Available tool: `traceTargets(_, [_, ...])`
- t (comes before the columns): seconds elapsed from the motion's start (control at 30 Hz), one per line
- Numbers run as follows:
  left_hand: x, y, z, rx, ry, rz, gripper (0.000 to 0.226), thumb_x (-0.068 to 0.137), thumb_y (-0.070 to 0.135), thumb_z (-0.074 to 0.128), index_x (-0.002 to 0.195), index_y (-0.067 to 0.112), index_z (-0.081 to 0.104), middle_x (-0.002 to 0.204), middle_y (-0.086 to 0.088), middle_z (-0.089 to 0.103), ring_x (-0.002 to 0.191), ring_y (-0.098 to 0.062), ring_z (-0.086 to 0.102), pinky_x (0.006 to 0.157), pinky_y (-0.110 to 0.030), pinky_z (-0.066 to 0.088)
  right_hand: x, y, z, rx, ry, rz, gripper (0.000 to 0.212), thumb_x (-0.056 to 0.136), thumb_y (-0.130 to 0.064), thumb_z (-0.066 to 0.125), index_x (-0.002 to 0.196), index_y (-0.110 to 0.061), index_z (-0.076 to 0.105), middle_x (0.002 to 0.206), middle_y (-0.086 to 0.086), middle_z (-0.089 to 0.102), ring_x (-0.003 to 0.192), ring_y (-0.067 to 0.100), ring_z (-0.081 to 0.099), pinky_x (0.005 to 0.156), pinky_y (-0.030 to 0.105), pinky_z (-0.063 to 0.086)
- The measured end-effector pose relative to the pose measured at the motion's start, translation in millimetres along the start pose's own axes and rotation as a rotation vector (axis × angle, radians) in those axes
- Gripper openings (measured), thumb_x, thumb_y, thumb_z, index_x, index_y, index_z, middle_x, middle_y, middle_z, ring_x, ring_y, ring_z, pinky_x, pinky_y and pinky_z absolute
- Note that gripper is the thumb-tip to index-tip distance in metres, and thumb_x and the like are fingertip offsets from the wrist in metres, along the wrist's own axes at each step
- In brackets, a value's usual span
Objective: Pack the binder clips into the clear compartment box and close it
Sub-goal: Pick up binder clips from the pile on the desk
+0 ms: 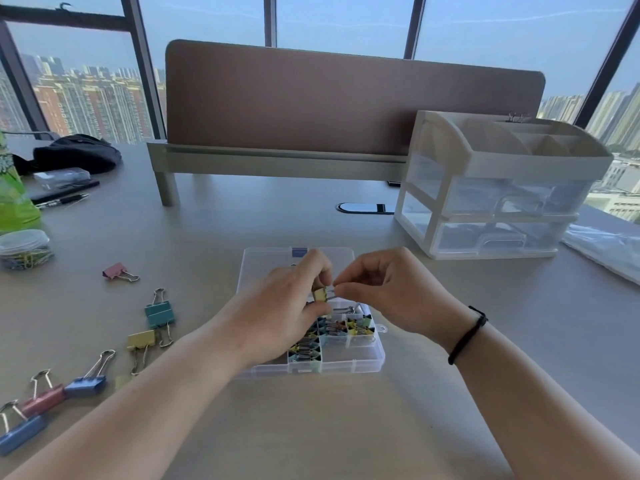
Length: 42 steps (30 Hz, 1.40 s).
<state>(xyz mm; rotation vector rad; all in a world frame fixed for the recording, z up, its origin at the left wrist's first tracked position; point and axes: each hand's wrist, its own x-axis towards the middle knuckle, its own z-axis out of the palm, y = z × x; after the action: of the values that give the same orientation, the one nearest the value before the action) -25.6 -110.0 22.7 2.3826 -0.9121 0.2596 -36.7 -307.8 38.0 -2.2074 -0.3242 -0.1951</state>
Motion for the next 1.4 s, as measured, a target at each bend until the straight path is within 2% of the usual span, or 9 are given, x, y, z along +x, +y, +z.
traceTargets(0.17, [-1, -2, 3, -0.02, 0.041, 0.01, 0.03, 0.091, 0.028, 0.067, 0.106, 0.035, 0.043, 0.081, 0.023, 0.056, 0.061, -0.002, 0.055, 0.057, -0.021, 0.043, 2, 4, -4, 0.075, 0.021, 0.072, 0.008, 0.079, -0.013, 0.08, 0.086, -0.013, 0.076, 0.07, 0.0, 0.074, 0.055, 0.002, 0.063, 0.055, 0.013, 0.047])
traceTargets(0.4, [3, -2, 7, -0.254, 0.237, -0.085, 0.028, 0.089, 0.016, 0.072, 0.109, 0.026, 0.055, 0.097, 0.014, 0.069, 0.059, -0.008, 0.058, 0.056, -0.011, 0.043, 1, 1, -5, 0.299, -0.009, 0.096, 0.016, 0.084, -0.003, 0.073, 0.1, -0.007, 0.07, 0.073, 0.016, 0.072, 0.063, 0.024, 0.067, 0.061, 0.032, 0.057])
traceTargets(0.6, [3, 4, 8, -0.309, 0.304, -0.093, 0.023, 0.089, 0.019, 0.072, 0.11, 0.022, 0.064, 0.096, 0.012, 0.075, 0.063, -0.004, 0.062, 0.059, -0.005, 0.041, 0, -1, 0, 0.275, -0.054, 0.067, 0.044, 0.081, -0.004, 0.076, 0.117, -0.025, 0.061, 0.076, 0.011, 0.074, 0.063, 0.021, 0.066, 0.063, 0.036, 0.053])
traceTargets(0.73, [1, 8, 11, -0.246, 0.3, -0.025, 0.024, 0.09, 0.015, 0.07, 0.114, 0.02, 0.069, 0.094, 0.008, 0.076, 0.053, 0.008, 0.058, 0.055, -0.003, 0.038, 0, -2, 4, 0.248, -0.042, 0.054, 0.029, 0.082, -0.005, 0.075, 0.105, -0.02, 0.066, 0.072, 0.011, 0.073, 0.056, 0.014, 0.063, 0.058, 0.03, 0.051])
traceTargets(0.9, [2, 4, 13, -0.199, 0.263, 0.012, 0.041, 0.092, 0.018, 0.068, 0.128, 0.037, 0.063, 0.093, 0.023, 0.072, 0.047, -0.016, 0.059, 0.049, -0.024, 0.05, 1, 1, 3, 0.149, 0.013, 0.053, 0.017, 0.081, -0.017, 0.078, 0.09, -0.02, 0.065, 0.072, 0.003, 0.074, 0.058, 0.021, 0.066, 0.055, 0.027, 0.051])
traceTargets(1.0, [1, 2, 14, -0.178, 0.21, 0.004, 0.053, 0.092, 0.018, 0.069, 0.136, 0.042, 0.053, 0.095, 0.028, 0.066, 0.049, -0.017, 0.06, 0.055, -0.029, 0.054, 0, 3, 1, -0.056, 0.03, 0.017, 0.017, 0.078, -0.029, 0.081, 0.079, -0.021, 0.066, 0.068, -0.014, 0.067, 0.05, 0.0, 0.054, 0.049, 0.011, 0.04])
traceTargets(1.1, [-1, 2, 14, -0.156, 0.121, -0.045, 0.058, 0.092, 0.014, 0.064, 0.138, 0.043, 0.045, 0.107, 0.024, 0.059, 0.054, -0.02, 0.058, 0.064, -0.039, 0.055, 2, 7, -4, -0.164, 0.071, 0.083, 0.024, 0.075, -0.04, 0.081, 0.074, -0.018, 0.071, 0.061, -0.011, 0.061, 0.045, 0.0, 0.045, 0.044, 0.01, 0.034])
traceTargets(1.27, [-2, 5, 10, -0.166, 0.12, -0.078, 0.049, 0.087, 0.004, 0.057, 0.123, 0.036, 0.049, 0.107, 0.017, 0.053, 0.07, -0.01, 0.053, 0.067, -0.017, 0.044, 3, 11, -4, -0.262, -0.032, 0.209, 0.05, 0.08, -0.05, 0.073, 0.067, -0.002, 0.07, 0.048, -0.001, 0.045, 0.039, 0.009, 0.032, 0.038, 0.014, 0.027])
traceTargets(1.4, [0, 7, 7, -0.218, 0.172, -0.101, 0.036, 0.09, -0.004, 0.049, 0.112, 0.024, 0.051, 0.096, 0.016, 0.047, 0.088, -0.003, 0.046, 0.073, -0.006, 0.036, 3, 14, -4, -0.36, -0.025, 0.228, 0.057, 0.08, -0.058, 0.068, 0.054, -0.009, 0.061, 0.043, -0.004, 0.045, 0.04, 0.01, 0.037, 0.046, 0.026, 0.037])
